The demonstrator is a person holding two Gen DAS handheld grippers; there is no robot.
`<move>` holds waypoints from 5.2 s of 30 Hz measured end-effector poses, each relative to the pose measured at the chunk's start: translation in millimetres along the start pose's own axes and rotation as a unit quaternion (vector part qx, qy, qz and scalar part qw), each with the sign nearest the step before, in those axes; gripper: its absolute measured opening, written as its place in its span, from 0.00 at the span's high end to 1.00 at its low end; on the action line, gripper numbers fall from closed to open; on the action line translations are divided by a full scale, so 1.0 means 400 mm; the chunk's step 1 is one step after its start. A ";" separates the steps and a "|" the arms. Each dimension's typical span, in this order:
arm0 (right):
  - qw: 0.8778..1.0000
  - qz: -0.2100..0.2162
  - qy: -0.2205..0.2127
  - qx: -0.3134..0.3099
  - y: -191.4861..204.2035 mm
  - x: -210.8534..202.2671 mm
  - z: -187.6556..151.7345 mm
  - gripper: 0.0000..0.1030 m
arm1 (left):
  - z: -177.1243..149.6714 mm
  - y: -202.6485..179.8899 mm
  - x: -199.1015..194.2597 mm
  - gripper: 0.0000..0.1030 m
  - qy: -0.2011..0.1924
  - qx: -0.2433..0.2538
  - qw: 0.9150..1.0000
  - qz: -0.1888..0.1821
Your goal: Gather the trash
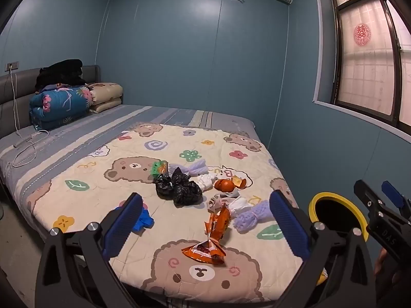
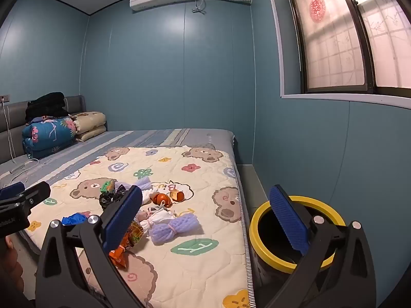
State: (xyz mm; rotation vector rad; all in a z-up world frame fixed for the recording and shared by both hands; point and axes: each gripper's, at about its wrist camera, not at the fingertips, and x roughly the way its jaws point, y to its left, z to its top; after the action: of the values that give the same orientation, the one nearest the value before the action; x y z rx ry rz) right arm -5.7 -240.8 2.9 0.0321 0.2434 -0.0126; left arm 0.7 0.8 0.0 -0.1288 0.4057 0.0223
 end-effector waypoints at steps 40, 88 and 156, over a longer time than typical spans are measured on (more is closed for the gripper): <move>1.000 -0.006 0.010 0.008 -0.008 0.015 -0.012 0.08 | -0.004 0.001 -0.002 0.07 -0.009 -0.004 1.000 -0.005; 1.000 -0.004 0.020 0.010 -0.006 0.021 -0.024 0.08 | -0.016 -0.006 -0.001 0.07 -0.007 -0.008 1.000 -0.007; 0.953 0.104 0.284 0.009 0.070 0.693 -0.200 0.08 | -0.122 0.455 0.559 0.07 0.191 -0.045 0.976 0.093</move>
State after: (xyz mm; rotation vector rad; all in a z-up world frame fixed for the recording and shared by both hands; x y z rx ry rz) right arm 244.7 -212.4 -140.7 0.0795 0.8163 0.2079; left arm 178.4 174.0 -154.9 -0.1847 0.8020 0.2032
